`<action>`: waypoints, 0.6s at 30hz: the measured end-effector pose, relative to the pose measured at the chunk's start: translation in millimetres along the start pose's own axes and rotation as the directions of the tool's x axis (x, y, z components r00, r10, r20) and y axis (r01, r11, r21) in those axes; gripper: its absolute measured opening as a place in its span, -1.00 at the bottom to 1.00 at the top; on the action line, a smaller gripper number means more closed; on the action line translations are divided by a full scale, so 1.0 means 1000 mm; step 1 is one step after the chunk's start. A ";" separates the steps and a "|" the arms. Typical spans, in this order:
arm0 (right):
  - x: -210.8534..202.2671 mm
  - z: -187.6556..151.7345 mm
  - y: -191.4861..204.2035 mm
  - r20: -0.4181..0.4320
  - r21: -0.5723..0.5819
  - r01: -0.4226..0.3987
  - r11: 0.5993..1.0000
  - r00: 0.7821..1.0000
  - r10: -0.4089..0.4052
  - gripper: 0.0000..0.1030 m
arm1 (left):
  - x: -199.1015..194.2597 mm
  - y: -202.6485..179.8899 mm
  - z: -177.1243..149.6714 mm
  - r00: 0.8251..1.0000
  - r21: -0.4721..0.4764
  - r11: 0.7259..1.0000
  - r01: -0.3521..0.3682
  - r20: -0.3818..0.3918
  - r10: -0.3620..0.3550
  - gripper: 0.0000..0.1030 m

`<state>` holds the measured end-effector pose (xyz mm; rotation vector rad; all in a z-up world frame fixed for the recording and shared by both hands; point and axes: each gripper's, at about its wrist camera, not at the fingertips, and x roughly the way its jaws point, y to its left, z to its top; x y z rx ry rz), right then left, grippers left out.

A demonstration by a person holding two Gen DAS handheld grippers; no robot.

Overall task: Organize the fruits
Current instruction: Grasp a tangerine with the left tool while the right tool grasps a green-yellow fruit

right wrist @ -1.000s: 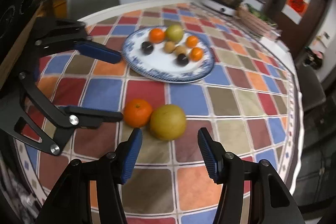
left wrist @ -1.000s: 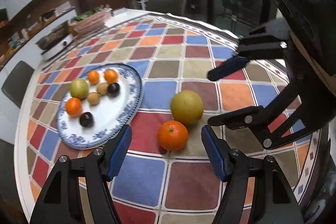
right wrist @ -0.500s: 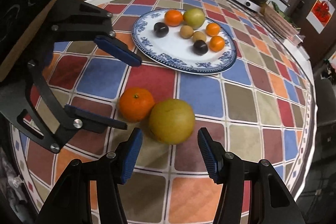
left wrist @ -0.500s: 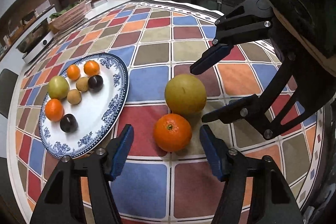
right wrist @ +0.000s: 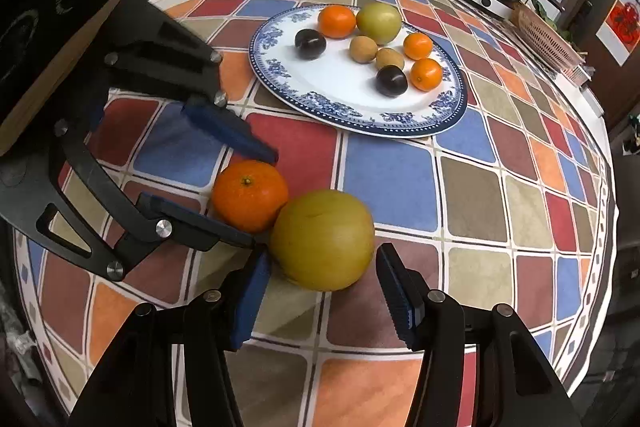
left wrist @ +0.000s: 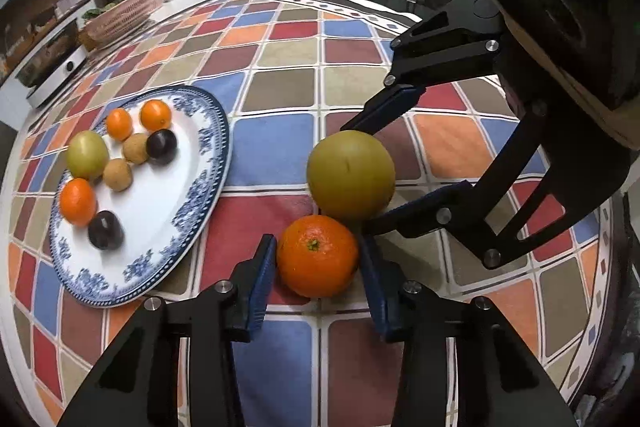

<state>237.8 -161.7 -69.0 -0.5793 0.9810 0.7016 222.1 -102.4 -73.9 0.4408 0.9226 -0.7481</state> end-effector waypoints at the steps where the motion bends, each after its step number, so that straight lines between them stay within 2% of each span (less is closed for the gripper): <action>1: 0.000 0.001 -0.001 0.005 0.006 -0.004 1.000 1.000 0.004 0.06 | -0.001 0.001 -0.001 1.000 -0.013 1.000 -0.008 0.001 0.008 -0.20; 3: 0.000 0.002 -0.001 0.022 0.020 -0.002 1.000 1.000 0.002 0.06 | -0.005 0.005 -0.003 1.000 -0.050 0.999 -0.019 0.001 0.019 -0.21; 8: 0.004 0.003 0.001 0.040 0.053 -0.009 0.999 0.999 0.007 -0.03 | -0.018 0.008 -0.011 0.995 -0.119 0.988 -0.100 0.018 0.103 -0.20; 14: 0.003 0.001 -0.001 0.057 0.167 0.013 0.986 0.998 -0.022 -0.04 | -0.030 0.018 -0.024 0.990 -0.262 0.956 -0.129 0.028 0.141 -0.20; 18: -0.001 -0.001 0.001 0.064 0.246 0.029 0.969 0.997 -0.047 -0.04 | -0.041 0.022 -0.032 0.987 -0.324 0.936 -0.135 0.042 0.157 -0.20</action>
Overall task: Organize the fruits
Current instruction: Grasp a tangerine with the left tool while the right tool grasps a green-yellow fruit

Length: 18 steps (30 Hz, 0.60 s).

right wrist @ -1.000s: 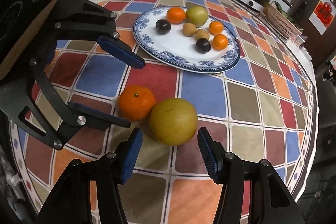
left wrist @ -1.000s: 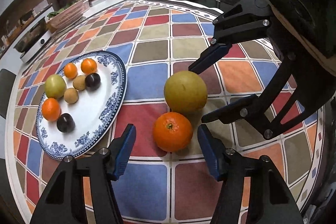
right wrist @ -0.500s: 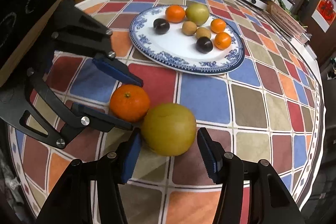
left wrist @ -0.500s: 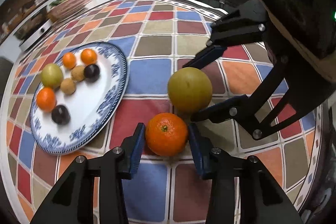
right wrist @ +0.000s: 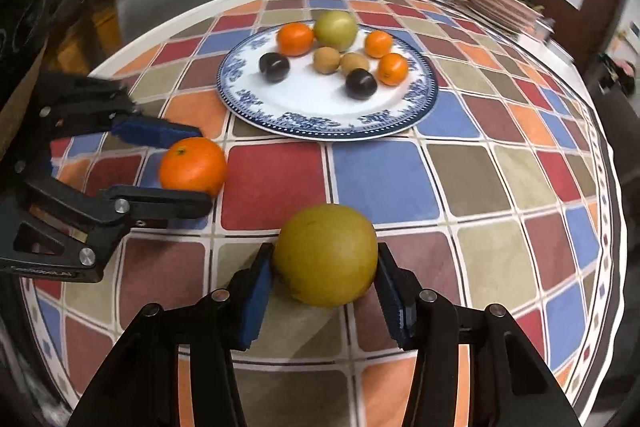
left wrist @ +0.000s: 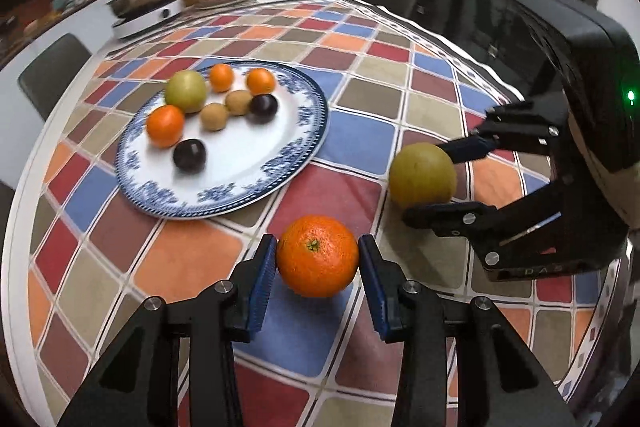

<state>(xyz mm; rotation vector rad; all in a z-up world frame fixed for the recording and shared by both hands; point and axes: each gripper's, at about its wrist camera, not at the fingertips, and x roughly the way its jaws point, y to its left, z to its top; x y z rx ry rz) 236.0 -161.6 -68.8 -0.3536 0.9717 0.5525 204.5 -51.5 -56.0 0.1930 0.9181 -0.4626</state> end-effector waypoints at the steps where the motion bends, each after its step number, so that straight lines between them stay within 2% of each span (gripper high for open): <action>1: -0.002 0.000 0.001 0.005 0.012 0.006 1.000 1.000 -0.007 -0.04 | -0.003 0.001 -0.001 1.000 -0.008 1.000 -0.005 0.006 0.005 -0.20; 10: -0.029 0.004 0.019 0.098 0.126 -0.010 0.992 0.995 -0.003 -0.04 | -0.033 0.013 -0.005 0.997 -0.071 0.997 -0.038 0.060 0.042 -0.20; 18: -0.039 0.017 0.029 0.141 0.181 -0.007 0.984 0.990 -0.019 -0.04 | -0.055 0.032 -0.003 0.990 -0.105 0.991 -0.086 0.102 0.097 -0.20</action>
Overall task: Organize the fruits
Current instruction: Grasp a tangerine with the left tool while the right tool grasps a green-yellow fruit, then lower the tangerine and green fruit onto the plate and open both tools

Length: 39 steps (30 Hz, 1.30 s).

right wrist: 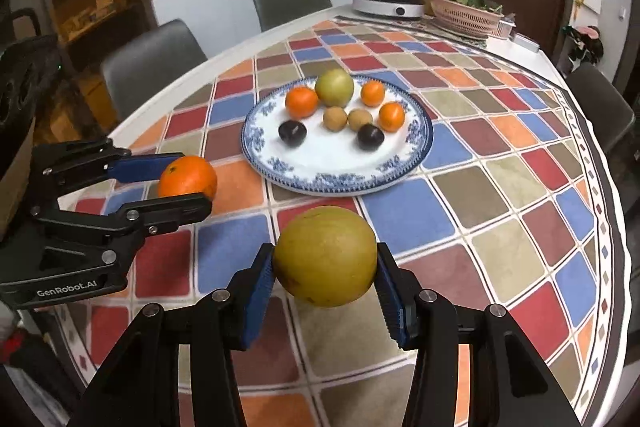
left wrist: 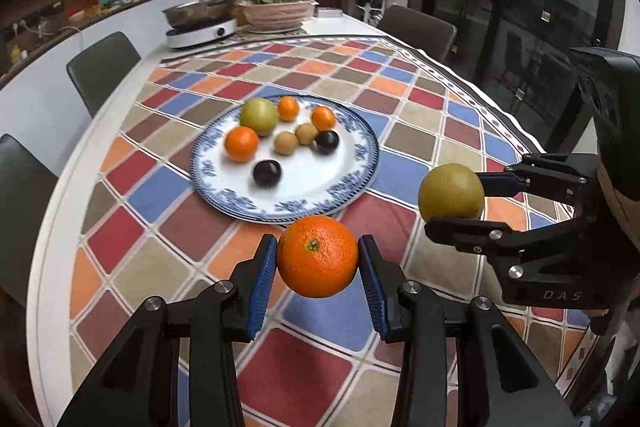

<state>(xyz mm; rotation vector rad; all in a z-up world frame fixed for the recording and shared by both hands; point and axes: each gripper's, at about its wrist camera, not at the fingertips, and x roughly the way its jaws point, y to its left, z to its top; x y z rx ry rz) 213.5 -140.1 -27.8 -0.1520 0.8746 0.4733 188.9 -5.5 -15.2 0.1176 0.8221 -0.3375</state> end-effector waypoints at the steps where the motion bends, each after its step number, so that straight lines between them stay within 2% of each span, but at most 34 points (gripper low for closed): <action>1: -0.002 0.002 0.001 0.009 0.008 0.001 1.000 1.000 -0.001 -0.04 | -0.002 0.002 0.001 1.000 -0.001 1.000 -0.005 0.005 0.005 -0.20; 15: -0.007 0.034 0.018 0.091 0.063 0.040 0.997 0.995 -0.046 -0.04 | -0.007 0.039 0.026 0.997 -0.003 0.998 -0.057 0.059 0.057 -0.20; 28: 0.031 0.064 0.011 0.077 0.118 0.055 0.991 0.995 -0.065 -0.04 | 0.035 0.076 0.051 0.998 -0.020 0.998 -0.055 0.039 0.055 -0.20; 39: 0.077 0.073 -0.005 0.020 0.180 0.068 0.981 0.997 -0.073 -0.04 | 0.084 0.090 0.059 0.999 0.014 0.999 -0.035 -0.020 0.035 -0.20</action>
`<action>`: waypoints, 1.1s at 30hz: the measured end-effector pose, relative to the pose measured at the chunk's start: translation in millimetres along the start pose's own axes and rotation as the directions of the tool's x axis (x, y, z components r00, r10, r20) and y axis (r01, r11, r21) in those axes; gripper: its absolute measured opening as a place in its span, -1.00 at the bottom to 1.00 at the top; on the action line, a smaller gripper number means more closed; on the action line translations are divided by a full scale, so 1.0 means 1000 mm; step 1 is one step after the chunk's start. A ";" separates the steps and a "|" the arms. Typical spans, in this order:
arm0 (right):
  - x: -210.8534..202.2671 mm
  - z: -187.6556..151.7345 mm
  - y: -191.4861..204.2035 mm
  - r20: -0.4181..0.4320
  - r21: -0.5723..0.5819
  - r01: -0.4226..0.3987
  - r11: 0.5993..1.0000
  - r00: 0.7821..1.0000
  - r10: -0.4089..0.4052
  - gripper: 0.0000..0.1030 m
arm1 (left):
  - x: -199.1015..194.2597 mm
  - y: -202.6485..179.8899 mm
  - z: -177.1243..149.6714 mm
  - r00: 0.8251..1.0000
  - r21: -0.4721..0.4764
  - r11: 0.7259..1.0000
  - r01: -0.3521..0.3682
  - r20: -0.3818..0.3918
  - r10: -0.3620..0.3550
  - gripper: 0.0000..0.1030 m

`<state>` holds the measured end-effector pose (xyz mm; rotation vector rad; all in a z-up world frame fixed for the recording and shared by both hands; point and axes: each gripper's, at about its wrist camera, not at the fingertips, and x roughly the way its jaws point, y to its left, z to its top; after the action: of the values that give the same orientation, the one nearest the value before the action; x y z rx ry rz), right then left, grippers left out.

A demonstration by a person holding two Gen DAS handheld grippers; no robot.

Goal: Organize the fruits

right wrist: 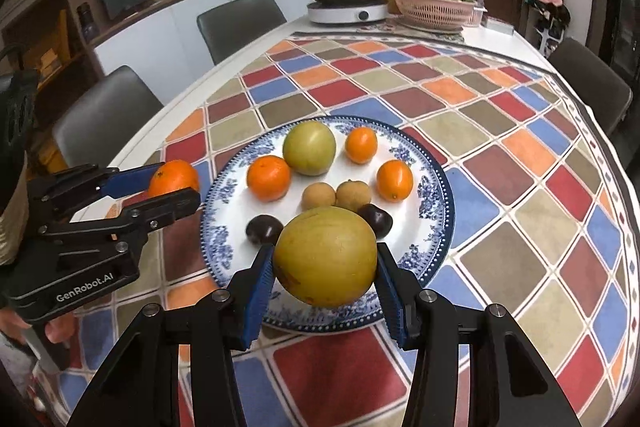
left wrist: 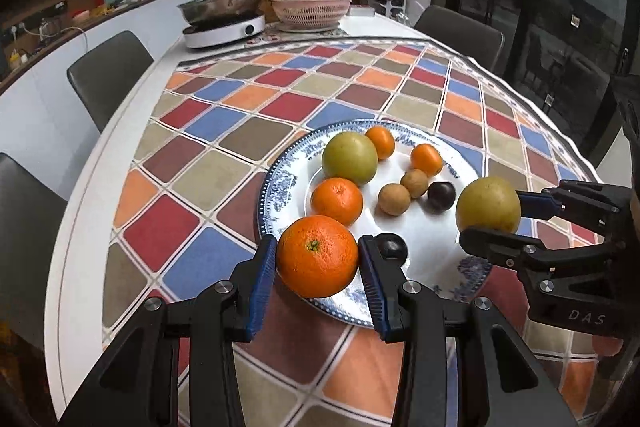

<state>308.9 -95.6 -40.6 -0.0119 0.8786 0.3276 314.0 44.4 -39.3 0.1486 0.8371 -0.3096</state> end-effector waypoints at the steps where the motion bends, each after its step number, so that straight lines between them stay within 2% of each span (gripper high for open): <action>1: 0.003 0.000 -0.001 -0.004 0.002 0.002 1.000 1.000 -0.002 -0.04 | 0.004 0.000 0.000 1.000 0.005 1.000 0.005 -0.006 -0.005 -0.20; 10: 0.025 0.001 -0.005 -0.038 0.008 -0.003 1.000 0.999 0.003 -0.04 | 0.033 -0.001 0.001 0.998 0.019 0.999 0.042 -0.054 -0.041 -0.20; 17: 0.031 0.002 -0.005 -0.037 0.006 -0.003 1.000 0.999 0.003 -0.03 | 0.036 -0.005 0.001 0.997 0.025 0.998 0.058 -0.060 -0.056 -0.19; 19: 0.028 0.003 -0.005 -0.022 0.007 -0.010 1.000 1.000 0.010 -0.02 | 0.030 -0.006 0.001 0.997 0.022 0.998 0.056 -0.051 -0.055 -0.01; 26: -0.005 0.002 -0.005 0.050 0.001 0.043 0.999 0.998 -0.043 0.06 | -0.003 -0.015 -0.002 1.000 -0.007 1.000 0.014 -0.009 -0.015 0.07; 28: -0.017 -0.001 -0.006 0.067 0.009 0.056 0.998 0.996 -0.056 0.29 | -0.014 -0.018 -0.005 1.000 -0.021 1.000 0.004 -0.001 -0.004 0.13; 33: -0.049 -0.015 -0.003 0.112 0.007 0.087 0.996 0.990 -0.087 0.31 | -0.049 -0.029 -0.019 0.998 -0.070 0.996 -0.046 0.029 0.048 0.26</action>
<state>269.5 -114.4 -14.0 -0.0293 0.7645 0.2434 260.3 31.7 -15.1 0.0980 0.8115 -0.2378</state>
